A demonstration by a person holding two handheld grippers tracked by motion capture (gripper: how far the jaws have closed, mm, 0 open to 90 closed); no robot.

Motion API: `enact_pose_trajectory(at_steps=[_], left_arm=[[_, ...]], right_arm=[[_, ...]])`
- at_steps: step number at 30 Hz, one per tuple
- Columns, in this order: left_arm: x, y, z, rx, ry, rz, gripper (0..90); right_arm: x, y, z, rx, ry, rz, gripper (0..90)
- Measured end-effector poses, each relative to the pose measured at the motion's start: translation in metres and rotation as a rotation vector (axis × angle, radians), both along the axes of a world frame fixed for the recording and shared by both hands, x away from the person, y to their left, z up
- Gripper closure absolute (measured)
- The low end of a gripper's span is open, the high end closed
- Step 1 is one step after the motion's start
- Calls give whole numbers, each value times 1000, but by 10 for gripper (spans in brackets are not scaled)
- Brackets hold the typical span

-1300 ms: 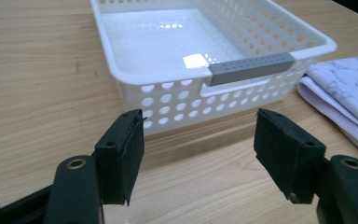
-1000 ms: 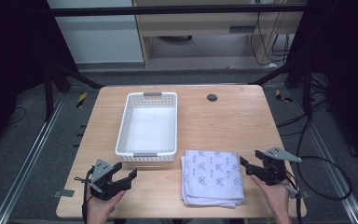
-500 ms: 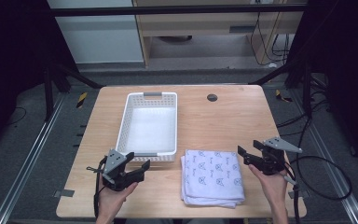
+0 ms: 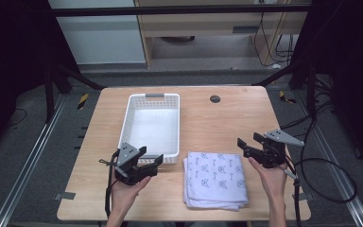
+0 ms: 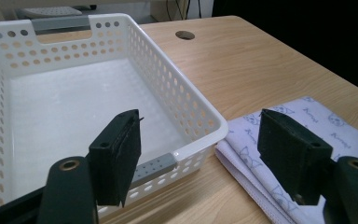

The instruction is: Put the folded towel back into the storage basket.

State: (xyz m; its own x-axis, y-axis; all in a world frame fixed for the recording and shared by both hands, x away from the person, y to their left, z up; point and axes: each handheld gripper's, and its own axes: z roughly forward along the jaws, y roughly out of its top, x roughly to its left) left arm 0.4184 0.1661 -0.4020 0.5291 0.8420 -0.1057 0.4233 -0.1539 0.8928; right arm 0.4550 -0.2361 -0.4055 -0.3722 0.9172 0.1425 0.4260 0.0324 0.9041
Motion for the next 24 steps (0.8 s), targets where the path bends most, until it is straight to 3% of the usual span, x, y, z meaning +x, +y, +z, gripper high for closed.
enact_pose_trajectory(at_steps=[4, 8, 14, 19, 24], left_arm=[[1, -9, 0, 14, 7, -4, 294], [-2, -17, -1, -19, 8, -14, 295], [-7, -30, -7, -27, 24, -44, 297], [-12, -37, -14, -36, 49, -52, 304], [-18, -44, -24, -48, 69, -58, 317]], right_arm=[[3, 5, 2, 0, -2, 4, 321], [5, 10, 1, 5, 3, 19, 328], [8, 14, -10, 14, 40, 59, 330], [10, 15, -17, 3, 68, 61, 326], [8, 18, -25, 16, 46, 58, 349]])
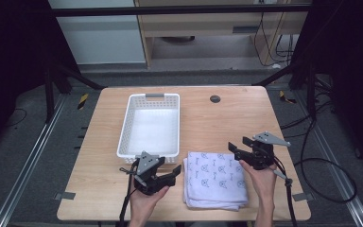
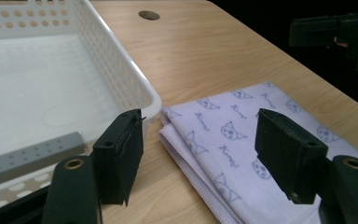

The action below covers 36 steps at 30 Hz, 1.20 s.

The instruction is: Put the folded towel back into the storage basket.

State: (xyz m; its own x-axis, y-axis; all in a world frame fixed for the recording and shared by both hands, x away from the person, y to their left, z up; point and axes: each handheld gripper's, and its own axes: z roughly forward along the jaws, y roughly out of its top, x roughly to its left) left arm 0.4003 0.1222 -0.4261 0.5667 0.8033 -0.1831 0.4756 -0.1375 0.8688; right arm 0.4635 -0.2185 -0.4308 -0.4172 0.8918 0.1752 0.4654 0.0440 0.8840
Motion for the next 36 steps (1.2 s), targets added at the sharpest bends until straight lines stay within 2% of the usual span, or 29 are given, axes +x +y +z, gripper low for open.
enact_pose_trajectory(at_steps=[4, 10, 14, 22, 30, 36], left_arm=[[-5, -7, -8, 28, 6, 0, 324], [-10, -13, -21, 27, 30, -5, 334], [-12, -18, -30, 45, 50, -18, 340], [-12, -27, -47, 62, 94, -36, 350], [-10, -35, -62, 80, 135, -51, 352], [-10, -42, -70, 93, 150, -68, 349]], right_arm=[[-1, 1, -4, -18, 14, 8, 376], [-2, -1, -10, -28, 35, 13, 391], [-2, -2, -17, -38, 60, 14, 399], [-2, -4, -26, -50, 83, 15, 409], [-1, -3, -40, -67, 130, 21, 421], [0, -2, -51, -84, 162, 20, 425]])
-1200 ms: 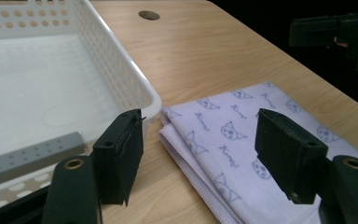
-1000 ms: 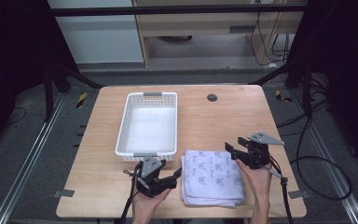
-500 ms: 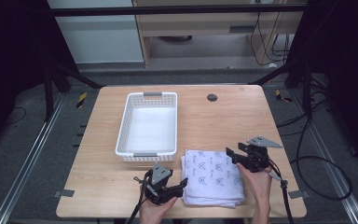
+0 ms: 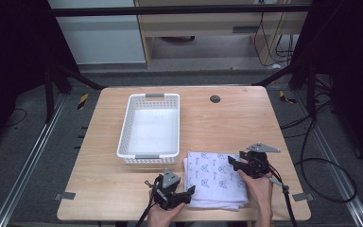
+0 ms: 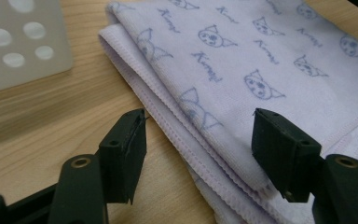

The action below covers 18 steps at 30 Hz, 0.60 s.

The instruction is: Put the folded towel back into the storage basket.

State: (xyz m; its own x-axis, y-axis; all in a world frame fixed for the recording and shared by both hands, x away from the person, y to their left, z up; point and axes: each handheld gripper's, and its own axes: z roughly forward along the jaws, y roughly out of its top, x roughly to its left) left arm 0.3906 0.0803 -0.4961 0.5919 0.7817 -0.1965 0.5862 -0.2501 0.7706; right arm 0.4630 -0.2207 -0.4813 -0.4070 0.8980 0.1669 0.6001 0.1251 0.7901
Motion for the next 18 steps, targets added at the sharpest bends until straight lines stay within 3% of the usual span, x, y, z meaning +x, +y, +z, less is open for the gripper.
enact_pose_trajectory(at_steps=[11, 18], left_arm=[[2, -6, -7, 16, 21, -8, 343], [2, -8, -9, 28, 15, -7, 344]], right_arm=[[0, -3, -13, -1, 50, -14, 450], [2, -2, -18, -5, 66, -17, 466]])
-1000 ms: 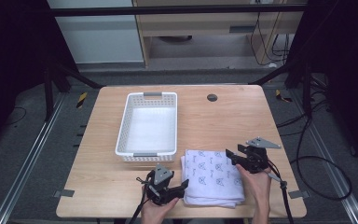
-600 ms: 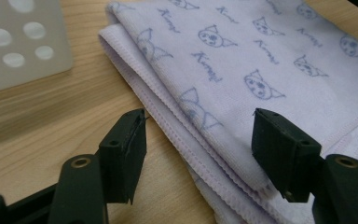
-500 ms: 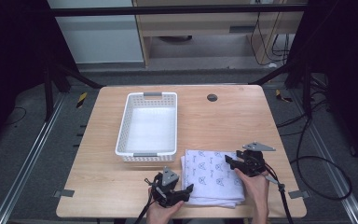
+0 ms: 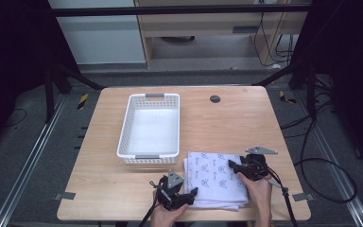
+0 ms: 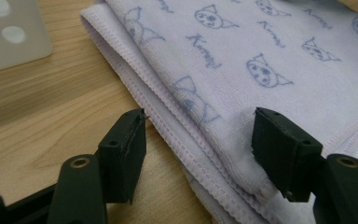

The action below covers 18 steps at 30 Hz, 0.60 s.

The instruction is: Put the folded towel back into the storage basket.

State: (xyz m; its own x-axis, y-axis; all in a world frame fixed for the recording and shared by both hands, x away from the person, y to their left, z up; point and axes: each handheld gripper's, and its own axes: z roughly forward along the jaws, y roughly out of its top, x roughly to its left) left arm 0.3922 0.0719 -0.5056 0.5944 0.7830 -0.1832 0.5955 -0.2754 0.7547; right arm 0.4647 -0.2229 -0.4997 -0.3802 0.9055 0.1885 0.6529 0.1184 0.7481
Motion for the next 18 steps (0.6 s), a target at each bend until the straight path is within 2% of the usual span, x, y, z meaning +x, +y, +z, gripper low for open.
enact_pose_trajectory(at_steps=[9, 12, 18], left_arm=[[-2, -3, -1, 3, -9, 5, 371], [-2, -4, 0, -3, 5, 1, 411], [0, -4, 1, -42, 44, -7, 542]], right_arm=[[1, 1, -2, 4, 21, -9, 482], [1, 2, -2, 8, 23, -7, 505], [0, 4, -1, 16, 35, -6, 586]])
